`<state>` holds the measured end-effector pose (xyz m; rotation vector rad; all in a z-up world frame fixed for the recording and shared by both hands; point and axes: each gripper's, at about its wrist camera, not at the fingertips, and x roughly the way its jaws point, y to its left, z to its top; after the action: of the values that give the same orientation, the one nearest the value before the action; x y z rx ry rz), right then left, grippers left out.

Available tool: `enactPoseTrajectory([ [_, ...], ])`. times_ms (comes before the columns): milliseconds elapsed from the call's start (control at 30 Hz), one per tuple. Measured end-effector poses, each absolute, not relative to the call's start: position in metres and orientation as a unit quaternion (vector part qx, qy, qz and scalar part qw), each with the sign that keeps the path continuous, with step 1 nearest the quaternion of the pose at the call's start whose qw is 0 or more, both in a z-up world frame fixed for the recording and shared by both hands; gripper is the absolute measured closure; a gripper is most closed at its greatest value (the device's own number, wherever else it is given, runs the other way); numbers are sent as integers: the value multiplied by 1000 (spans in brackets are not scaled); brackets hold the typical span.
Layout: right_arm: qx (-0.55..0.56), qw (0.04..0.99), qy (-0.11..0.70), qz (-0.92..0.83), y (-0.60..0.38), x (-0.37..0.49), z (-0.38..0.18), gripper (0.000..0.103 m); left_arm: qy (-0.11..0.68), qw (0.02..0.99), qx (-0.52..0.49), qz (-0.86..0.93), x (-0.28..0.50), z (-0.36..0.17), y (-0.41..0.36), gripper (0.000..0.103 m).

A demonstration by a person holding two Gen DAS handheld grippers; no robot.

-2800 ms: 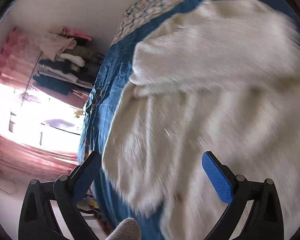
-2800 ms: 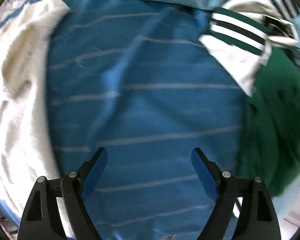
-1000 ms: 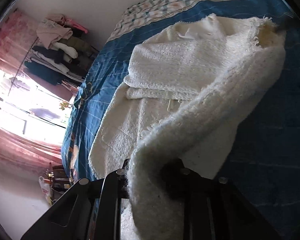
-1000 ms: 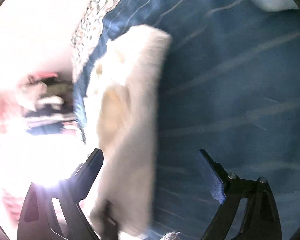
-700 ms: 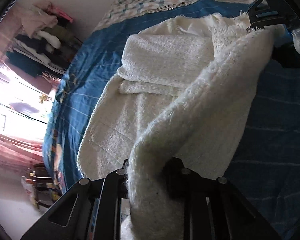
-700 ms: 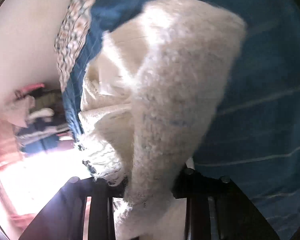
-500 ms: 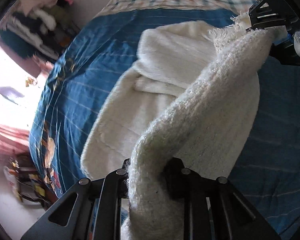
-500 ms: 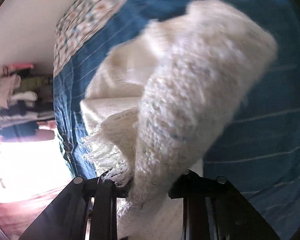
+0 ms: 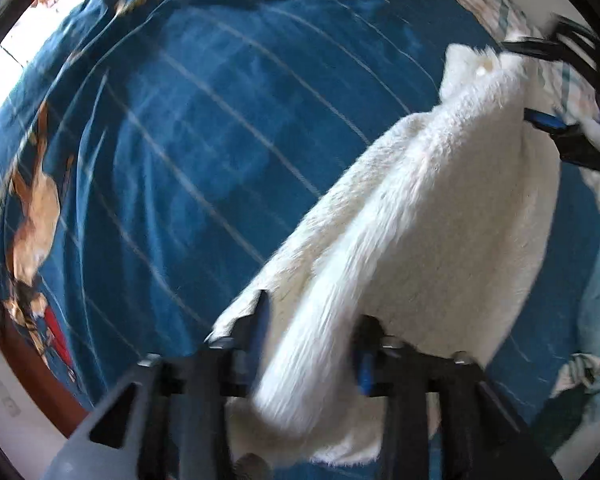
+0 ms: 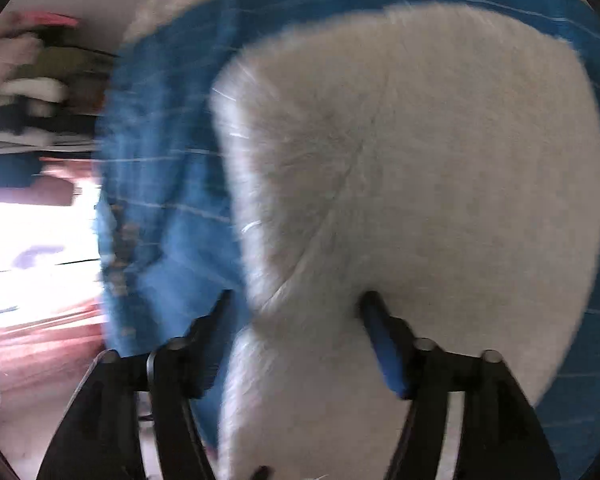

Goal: Fold large clothes

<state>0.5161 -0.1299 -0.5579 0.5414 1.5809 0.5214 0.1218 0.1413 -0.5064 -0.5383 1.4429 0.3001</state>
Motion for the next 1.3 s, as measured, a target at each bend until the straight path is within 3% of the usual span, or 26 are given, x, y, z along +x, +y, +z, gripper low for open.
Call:
enactPoseTrajectory([
  [67, 271, 644, 671, 249, -155, 517, -541, 33, 642, 710, -253, 139, 108, -500, 152, 26],
  [200, 247, 702, 652, 144, -262, 518, -527, 33, 632, 715, -258, 154, 97, -505, 161, 23],
  [333, 265, 678, 681, 87, -339, 522, -573, 32, 662, 688, -221, 199, 100, -553, 157, 22],
  [433, 322, 630, 693, 138, -351, 533, -629, 32, 668, 676, -235, 205, 97, -581, 157, 14],
  [533, 384, 588, 685, 195, -326, 543, -682, 25, 669, 665, -255, 212, 94, -589, 164, 8],
  [600, 383, 607, 661, 218, -313, 545, -678, 27, 671, 663, -259, 207, 93, -591, 167, 8],
  [633, 379, 616, 656, 214, -308, 544, -677, 39, 672, 664, -256, 205, 93, -591, 168, 8],
  [667, 393, 620, 648, 205, -309, 538, -674, 71, 673, 666, -251, 202, 94, -591, 170, 8],
  [833, 533, 618, 569, 105, -354, 461, -638, 78, 682, 671, -218, 191, 104, -578, 176, 8],
  [1000, 602, 584, 541, -54, -415, 307, -605, 79, 659, 697, -182, 214, 99, -533, 201, 8],
  [1133, 588, 537, 587, -146, -432, 182, -593, 79, 639, 713, -167, 235, 86, -507, 221, 8],
  [1200, 566, 511, 625, -164, -434, 143, -604, 72, 638, 714, -170, 232, 86, -507, 220, 9],
  [1233, 557, 502, 641, -164, -434, 135, -609, 65, 640, 713, -175, 225, 87, -511, 215, 9],
  [1267, 537, 493, 662, -174, -436, 125, -612, 51, 641, 714, -181, 215, 97, -510, 215, 9],
  [1300, 526, 494, 668, -181, -439, 119, -609, 47, 643, 714, -183, 207, 103, -507, 203, 9],
])
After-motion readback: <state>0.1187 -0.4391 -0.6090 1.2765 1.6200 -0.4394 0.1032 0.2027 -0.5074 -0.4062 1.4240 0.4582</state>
